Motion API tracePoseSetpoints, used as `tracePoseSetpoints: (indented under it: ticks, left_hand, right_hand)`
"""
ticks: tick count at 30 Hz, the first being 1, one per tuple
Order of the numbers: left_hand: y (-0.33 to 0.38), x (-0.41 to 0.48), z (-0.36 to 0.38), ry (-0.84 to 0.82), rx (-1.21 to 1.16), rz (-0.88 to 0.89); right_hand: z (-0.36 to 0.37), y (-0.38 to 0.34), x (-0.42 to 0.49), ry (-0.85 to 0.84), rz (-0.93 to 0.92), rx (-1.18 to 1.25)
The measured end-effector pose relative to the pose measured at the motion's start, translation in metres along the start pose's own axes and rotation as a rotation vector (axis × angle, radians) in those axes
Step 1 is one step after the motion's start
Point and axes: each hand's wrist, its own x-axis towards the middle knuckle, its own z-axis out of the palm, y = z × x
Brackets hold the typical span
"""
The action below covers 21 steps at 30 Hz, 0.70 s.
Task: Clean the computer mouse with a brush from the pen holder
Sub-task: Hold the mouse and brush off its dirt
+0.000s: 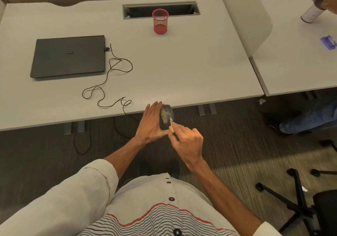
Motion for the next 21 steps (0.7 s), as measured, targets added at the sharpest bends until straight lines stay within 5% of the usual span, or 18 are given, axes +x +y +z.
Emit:
tracePoseSetpoints:
  ticks: [21]
  left_hand:
    - [0.003, 0.005, 0.001, -0.014, 0.002, 0.014]
  right_hand:
    - [0.000, -0.003, 0.016, -0.024, -0.021, -0.019]
